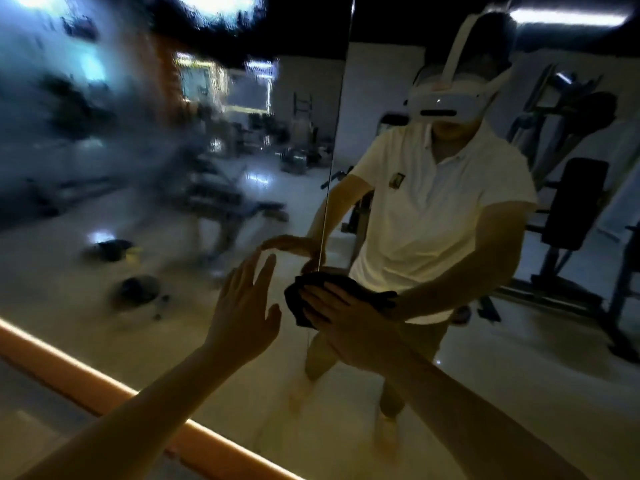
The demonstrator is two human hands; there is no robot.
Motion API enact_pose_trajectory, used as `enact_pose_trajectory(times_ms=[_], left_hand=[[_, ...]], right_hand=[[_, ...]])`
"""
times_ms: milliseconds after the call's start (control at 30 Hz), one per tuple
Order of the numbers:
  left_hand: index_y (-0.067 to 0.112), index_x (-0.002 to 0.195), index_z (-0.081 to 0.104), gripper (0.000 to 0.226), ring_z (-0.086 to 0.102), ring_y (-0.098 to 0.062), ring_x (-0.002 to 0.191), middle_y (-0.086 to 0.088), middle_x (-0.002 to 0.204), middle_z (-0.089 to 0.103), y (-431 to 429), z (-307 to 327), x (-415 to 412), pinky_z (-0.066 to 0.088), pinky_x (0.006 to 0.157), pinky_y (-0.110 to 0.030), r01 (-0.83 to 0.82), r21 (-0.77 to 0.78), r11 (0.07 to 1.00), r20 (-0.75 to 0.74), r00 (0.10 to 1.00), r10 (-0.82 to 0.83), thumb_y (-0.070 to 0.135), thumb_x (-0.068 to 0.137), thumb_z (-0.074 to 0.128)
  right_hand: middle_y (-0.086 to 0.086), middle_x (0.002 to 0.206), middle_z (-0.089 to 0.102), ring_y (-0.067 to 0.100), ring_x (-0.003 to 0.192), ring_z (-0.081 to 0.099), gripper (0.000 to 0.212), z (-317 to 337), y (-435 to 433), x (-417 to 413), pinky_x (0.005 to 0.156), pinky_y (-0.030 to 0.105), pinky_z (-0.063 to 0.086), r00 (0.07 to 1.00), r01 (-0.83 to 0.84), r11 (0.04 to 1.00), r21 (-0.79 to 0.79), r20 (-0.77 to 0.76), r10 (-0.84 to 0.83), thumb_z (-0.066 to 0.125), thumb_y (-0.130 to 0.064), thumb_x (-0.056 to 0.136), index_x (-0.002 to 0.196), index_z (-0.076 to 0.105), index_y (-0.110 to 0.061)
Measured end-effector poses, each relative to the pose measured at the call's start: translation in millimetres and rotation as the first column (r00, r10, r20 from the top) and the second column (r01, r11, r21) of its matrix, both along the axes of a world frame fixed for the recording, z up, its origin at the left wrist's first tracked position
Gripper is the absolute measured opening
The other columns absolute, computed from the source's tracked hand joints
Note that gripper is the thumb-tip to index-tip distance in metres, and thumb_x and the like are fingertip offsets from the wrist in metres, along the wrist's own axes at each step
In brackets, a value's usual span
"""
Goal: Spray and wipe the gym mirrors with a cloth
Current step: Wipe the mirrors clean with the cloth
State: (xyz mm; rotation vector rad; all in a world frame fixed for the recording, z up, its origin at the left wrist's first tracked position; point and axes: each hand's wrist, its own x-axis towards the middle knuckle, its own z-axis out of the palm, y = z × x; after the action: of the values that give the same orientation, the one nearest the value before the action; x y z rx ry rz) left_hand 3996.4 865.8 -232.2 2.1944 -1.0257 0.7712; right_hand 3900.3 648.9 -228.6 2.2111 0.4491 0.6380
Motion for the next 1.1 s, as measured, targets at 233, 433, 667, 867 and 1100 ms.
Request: enact_pose_trajectory(times_ms=[233,433,667,867,1100], left_hand=[[0.011,0.166,0.021,0.098,0.001,-0.017,0.159,-0.012,0.173,0.017,-10,85,42,0.010,0.129,-0.046,0.132,-0.130,0.983,0.169,0.979,-0.109,0.019,0.086,0.077],[0.017,0.167,0.015,0.084,0.017,-0.033,0.160,-0.014,0.172,0.018,8,164,93,0.002,0.132,-0.042,0.299,-0.137,0.944,0.455,0.866,-0.208,0.031,0.092,0.050],[0.006,0.159,0.041,0.068,0.024,-0.039,0.158,-0.020,0.169,0.028,32,236,163,0.022,0.126,-0.058,0.281,-0.138,0.950,0.611,0.779,-0.141,0.033,0.100,0.062],[0.000,0.160,0.034,0.065,0.021,-0.042,0.158,-0.024,0.169,0.024,62,256,219,0.023,0.124,-0.060,0.145,-0.148,0.978,0.615,0.789,-0.024,0.040,0.109,0.037],[-0.006,0.159,0.030,0.072,0.025,-0.043,0.156,-0.027,0.166,0.027,66,265,242,0.023,0.124,-0.060,0.144,-0.266,0.953,0.618,0.784,0.054,0.030,0.102,0.053]], right_hand=[[0.015,0.165,0.033,0.033,0.155,0.024,0.060,140,18,28,0.129,0.049,0.006,0.933,0.036,0.986,0.163,0.347,-0.092,0.052,-0.023,0.098,0.156,0.043,-0.012],[0.021,0.167,0.025,0.037,0.155,0.022,0.059,246,34,40,0.127,0.054,0.016,0.726,0.035,0.928,0.372,0.628,-0.279,0.045,-0.029,0.103,0.158,0.037,-0.010],[0.021,0.170,0.012,0.037,0.158,0.010,0.065,317,68,87,0.126,0.056,0.013,0.354,-0.060,0.743,0.667,0.710,-0.609,0.022,-0.045,0.111,0.163,0.020,-0.006],[0.022,0.170,0.007,0.037,0.159,0.003,0.072,329,131,169,0.128,0.054,0.006,0.477,0.049,0.843,0.536,0.729,-0.491,0.023,-0.052,0.109,0.164,0.014,-0.007],[0.017,0.169,0.022,0.033,0.158,0.014,0.060,327,158,203,0.129,0.047,0.004,0.779,0.130,0.977,0.169,0.592,-0.206,0.034,-0.035,0.108,0.162,0.028,-0.010]])
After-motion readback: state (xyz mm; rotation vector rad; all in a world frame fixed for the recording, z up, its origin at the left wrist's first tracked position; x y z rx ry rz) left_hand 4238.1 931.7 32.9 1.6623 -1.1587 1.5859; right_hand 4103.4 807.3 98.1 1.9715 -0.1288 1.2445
